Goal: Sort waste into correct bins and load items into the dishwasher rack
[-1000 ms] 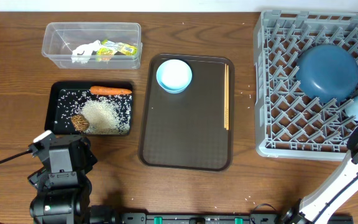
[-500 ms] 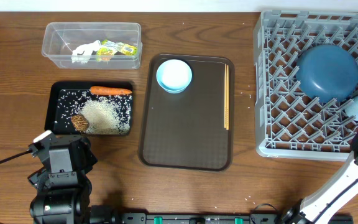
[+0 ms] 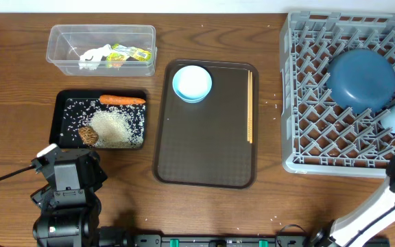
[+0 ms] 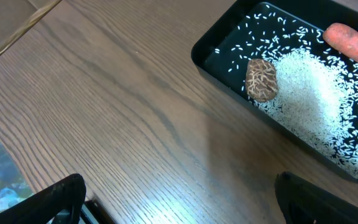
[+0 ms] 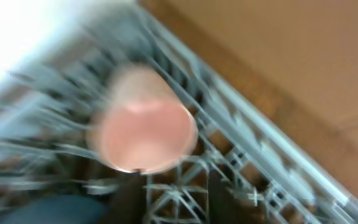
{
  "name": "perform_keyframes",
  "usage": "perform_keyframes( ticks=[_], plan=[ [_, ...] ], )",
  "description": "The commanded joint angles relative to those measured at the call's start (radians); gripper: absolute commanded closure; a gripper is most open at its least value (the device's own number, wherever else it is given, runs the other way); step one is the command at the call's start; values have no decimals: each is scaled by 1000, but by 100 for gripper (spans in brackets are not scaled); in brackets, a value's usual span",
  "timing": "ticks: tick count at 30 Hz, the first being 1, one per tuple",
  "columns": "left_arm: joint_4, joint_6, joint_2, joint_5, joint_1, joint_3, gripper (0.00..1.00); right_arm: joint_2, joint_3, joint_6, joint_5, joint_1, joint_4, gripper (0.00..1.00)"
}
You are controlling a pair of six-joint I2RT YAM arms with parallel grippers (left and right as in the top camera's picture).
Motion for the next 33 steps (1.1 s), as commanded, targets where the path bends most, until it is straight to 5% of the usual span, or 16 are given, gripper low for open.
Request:
perform_keyframes(
  ticks=[1, 5, 9, 33],
  plan=[
    [-2, 13, 0, -16, -1, -6, 2, -52, 14, -11, -158, 14, 32, 51],
    [-2, 13, 0, -16, -1, -6, 2, -18, 14, -57, -164, 27, 61, 36],
    [-2, 13, 0, -15, -1, -6, 2, 37, 14, -103, -121, 51, 81, 32],
    [-2, 13, 0, -15, -1, -6, 2, 210, 14, -89, 36, 98, 140, 38]
  ],
)
